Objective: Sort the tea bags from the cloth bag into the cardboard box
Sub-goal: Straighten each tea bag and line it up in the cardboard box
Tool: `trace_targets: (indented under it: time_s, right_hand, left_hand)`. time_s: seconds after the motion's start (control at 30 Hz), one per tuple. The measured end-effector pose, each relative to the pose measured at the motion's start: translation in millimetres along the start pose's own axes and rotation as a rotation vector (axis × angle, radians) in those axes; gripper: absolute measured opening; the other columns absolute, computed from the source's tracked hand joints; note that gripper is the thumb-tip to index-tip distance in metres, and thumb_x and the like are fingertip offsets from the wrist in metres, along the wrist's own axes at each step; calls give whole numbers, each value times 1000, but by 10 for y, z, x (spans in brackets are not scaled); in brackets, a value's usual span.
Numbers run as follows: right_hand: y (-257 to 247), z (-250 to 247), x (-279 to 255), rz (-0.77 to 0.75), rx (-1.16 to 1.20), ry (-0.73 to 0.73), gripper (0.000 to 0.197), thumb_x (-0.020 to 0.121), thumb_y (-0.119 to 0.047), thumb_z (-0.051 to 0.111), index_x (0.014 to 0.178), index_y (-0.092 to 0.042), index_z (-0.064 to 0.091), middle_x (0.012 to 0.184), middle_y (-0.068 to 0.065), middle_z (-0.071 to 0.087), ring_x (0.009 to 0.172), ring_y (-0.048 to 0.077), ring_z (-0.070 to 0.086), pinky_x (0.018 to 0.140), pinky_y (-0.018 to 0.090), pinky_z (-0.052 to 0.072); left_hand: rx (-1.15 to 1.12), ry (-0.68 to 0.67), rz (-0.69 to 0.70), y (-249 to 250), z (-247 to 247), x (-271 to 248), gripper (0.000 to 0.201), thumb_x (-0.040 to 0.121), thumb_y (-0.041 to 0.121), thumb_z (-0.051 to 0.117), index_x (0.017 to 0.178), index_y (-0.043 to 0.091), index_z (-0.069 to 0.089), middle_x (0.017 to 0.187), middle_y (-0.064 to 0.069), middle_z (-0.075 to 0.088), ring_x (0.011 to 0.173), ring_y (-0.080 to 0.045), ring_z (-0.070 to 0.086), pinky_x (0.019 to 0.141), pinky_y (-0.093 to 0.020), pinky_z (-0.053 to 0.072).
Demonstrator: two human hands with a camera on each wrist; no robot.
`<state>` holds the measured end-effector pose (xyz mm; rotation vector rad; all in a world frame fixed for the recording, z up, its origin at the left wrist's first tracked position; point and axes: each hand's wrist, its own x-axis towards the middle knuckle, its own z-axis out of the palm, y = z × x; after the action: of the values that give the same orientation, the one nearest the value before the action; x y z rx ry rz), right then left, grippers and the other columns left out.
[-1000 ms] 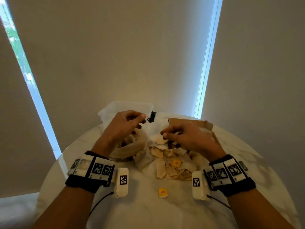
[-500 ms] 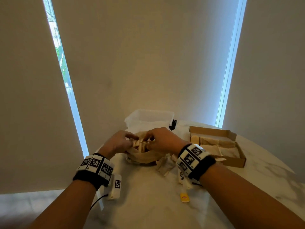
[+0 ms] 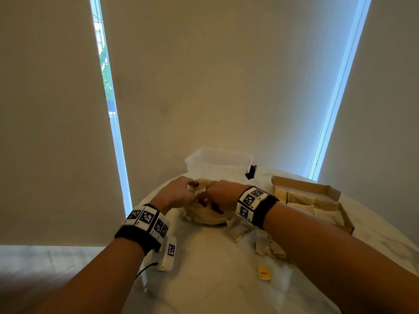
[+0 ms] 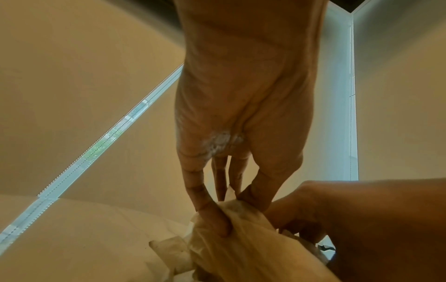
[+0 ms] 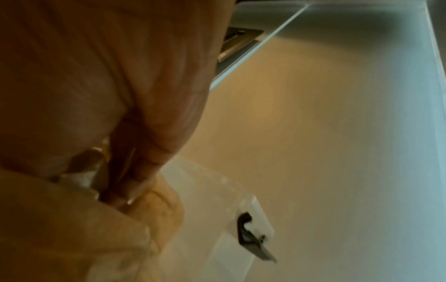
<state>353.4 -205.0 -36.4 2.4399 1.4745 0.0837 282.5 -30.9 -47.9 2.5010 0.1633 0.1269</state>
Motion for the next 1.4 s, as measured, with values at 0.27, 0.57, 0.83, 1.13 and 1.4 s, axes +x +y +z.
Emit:
trace_targets:
  time_s: [0.27, 0.57, 0.83, 1.13, 1.4]
  right_hand:
    - [218, -23, -233, 170, 421, 252, 29, 84, -17, 85, 112, -20, 79, 104, 4, 77, 91, 20, 69, 82, 28, 51]
    - [470, -330, -626, 329, 684, 552, 23, 83, -26, 87, 105, -24, 81, 91, -7, 75, 83, 10, 69, 67, 18, 47]
    - [574, -609, -1214, 489, 734, 479, 26, 83, -26, 87, 108, -28, 80, 97, -7, 77, 89, 8, 72, 71, 19, 54]
    - [302, 123, -1422, 629, 655, 101, 23, 93, -27, 78, 117, -28, 79, 109, -7, 72, 85, 6, 63, 62, 14, 46]
    - [356, 174, -1724, 630, 814, 132, 28, 100, -31, 69, 127, -34, 77, 115, -8, 74, 95, 9, 69, 76, 21, 53]
  left_hand:
    - [39, 21, -81, 49, 19, -2, 54, 88, 15, 73, 141, 13, 65, 139, -8, 65, 120, -26, 63, 94, -27, 47]
    - [110, 96, -151, 114, 42, 61, 31, 86, 15, 77, 78, 25, 48, 98, -5, 55, 88, -21, 54, 76, -30, 46]
    - [256, 60, -153, 170, -60, 9, 36, 88, 35, 68, 123, 30, 75, 138, -8, 58, 130, -34, 52, 111, -46, 46]
    - [174, -172, 154, 723, 5, -339, 23, 94, 40, 77, 111, 24, 79, 101, 10, 73, 83, -8, 68, 84, -31, 55]
    - [461, -392, 161, 955, 489, -359, 33, 93, 39, 75, 124, 30, 70, 77, 13, 79, 63, -5, 74, 75, -33, 64]
